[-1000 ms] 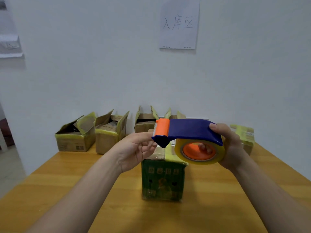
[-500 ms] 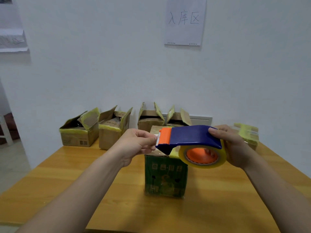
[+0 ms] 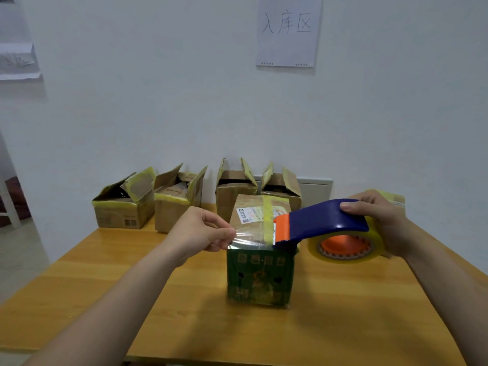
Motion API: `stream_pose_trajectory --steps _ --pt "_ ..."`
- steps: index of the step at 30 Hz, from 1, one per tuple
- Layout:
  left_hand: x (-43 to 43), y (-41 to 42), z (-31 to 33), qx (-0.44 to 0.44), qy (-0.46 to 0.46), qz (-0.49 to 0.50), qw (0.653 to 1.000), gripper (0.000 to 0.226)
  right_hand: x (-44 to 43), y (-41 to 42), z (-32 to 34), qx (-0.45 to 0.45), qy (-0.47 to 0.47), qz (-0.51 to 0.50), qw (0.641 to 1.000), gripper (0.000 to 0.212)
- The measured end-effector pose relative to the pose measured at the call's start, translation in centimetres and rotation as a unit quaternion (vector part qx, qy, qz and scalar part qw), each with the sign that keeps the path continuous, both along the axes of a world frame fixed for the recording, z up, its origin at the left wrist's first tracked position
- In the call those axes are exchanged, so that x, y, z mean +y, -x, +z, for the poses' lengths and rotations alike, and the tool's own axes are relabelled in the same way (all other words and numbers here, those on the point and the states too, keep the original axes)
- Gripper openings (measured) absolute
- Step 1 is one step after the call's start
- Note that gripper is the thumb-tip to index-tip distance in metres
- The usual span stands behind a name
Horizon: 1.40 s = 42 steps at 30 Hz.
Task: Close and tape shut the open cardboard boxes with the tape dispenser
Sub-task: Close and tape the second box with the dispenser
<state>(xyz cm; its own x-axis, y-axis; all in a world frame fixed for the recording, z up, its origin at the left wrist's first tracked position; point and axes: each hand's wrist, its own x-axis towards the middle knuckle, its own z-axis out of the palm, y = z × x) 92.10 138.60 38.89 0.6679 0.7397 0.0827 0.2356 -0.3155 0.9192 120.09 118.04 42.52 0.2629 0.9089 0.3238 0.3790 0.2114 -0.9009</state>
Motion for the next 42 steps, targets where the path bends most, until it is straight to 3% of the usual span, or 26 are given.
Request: stream_pose_trajectory --steps 3,14,17,20,27,32,42 --pt "-0.1 -0.3 0.0 0.014 -0.04 0.006 0.999 0.005 0.0 -0.1 0.0 -0.03 0.007 -0.008 0.999 0.077" --pt "-0.3 -0.9 -1.0 0.063 -0.163 0.043 0.984 0.007 -0.3 1.1 0.5 -0.103 0.015 -0.009 0.995 0.032" --pt "-0.1 -0.5 -1.3 0.051 -0.154 0.038 0.986 0.007 -0.2 1.3 0.6 -0.102 0.007 -0.009 0.995 0.03" --pt "0.2 -0.1 -1.4 0.038 -0.122 0.024 0.991 0.007 0.0 1.6 0.9 -0.102 -0.003 -0.006 0.995 0.041" --pt "0.3 -0.2 -1.6 0.026 -0.109 0.026 0.993 0.004 0.5 1.5 0.9 -0.118 0.008 -0.006 0.993 0.029" --pt "0.4 -0.2 -2.0 0.021 -0.108 0.03 0.993 0.005 0.8 1.7 1.2 -0.133 0.008 -0.013 0.991 0.051" --pt "0.4 -0.2 -2.0 0.031 -0.115 0.038 0.992 0.005 1.6 1.9 1.4 -0.155 0.026 -0.018 0.987 0.054"
